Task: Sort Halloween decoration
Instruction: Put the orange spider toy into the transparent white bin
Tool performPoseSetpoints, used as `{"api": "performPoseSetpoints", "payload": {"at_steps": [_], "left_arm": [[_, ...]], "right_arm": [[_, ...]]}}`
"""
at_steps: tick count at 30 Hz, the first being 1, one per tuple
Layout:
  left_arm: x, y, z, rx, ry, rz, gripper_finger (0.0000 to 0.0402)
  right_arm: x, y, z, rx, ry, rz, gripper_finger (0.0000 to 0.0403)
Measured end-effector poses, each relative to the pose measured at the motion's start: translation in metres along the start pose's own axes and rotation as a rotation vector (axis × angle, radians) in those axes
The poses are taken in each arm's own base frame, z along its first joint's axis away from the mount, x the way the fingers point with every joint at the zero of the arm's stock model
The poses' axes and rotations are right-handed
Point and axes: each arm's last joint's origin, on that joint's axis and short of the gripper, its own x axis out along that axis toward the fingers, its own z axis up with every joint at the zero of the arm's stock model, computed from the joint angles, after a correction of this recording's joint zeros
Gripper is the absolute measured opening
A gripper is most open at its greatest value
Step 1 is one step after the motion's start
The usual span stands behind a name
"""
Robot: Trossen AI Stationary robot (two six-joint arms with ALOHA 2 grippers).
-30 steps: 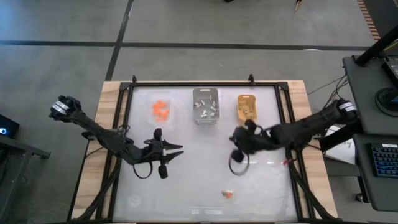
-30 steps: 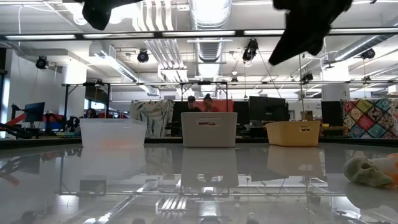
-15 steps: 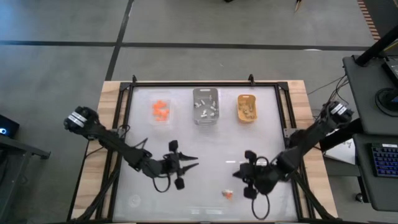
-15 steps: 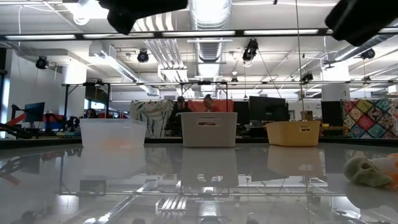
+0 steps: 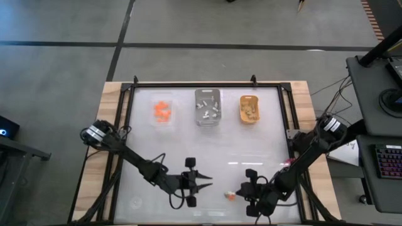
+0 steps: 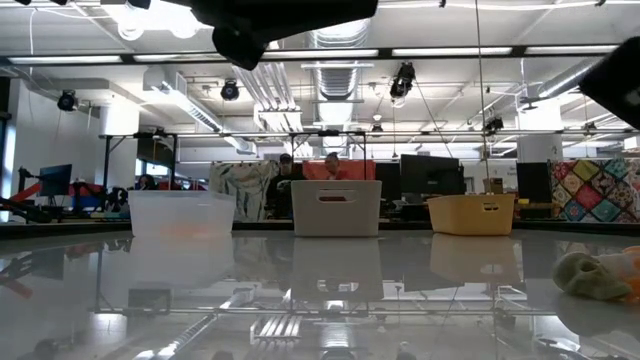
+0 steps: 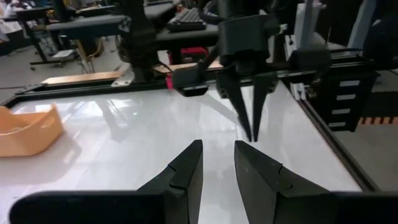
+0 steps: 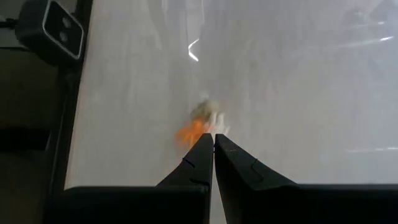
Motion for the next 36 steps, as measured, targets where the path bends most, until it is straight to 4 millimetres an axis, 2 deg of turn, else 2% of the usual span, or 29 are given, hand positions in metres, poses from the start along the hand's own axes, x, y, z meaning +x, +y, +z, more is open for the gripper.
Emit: {"api": "performPoseSetpoints", "payload": {"at_steps": [6,14,20,27,32,36], "left_arm": [[0.008,-0.011,-0.005,-0.018,0.000,-0.013,0.0075],[0.016,-0.018,-0.001,-0.056,-0.014,-0.016,0.0075],[0.017,-0.018,-0.001,-0.037,-0.013,-0.009,0.0075],[0.017,-0.018,-0.001,-0.033,-0.013,-0.007,0.0075],[0.017,-0.018,-0.001,-0.033,-0.013,-0.006,0.0075],[0.017,-0.018,-0.001,-0.032,-0.013,-0.006,0.0075]], "right_arm": [[0.003,0.009,-0.015,-0.021,0.012,0.005,0.0009],[0.014,0.017,-0.017,-0.027,-0.043,0.036,0.0014],[0.023,0.024,-0.017,-0.091,-0.052,0.027,0.0070],[0.031,0.031,-0.014,-0.319,-0.075,-0.055,0.0133],[0.036,0.032,-0.017,-0.422,-0.015,-0.103,0.0152],[0.039,0.030,-0.018,-0.445,0.019,-0.130,0.0151]]}}
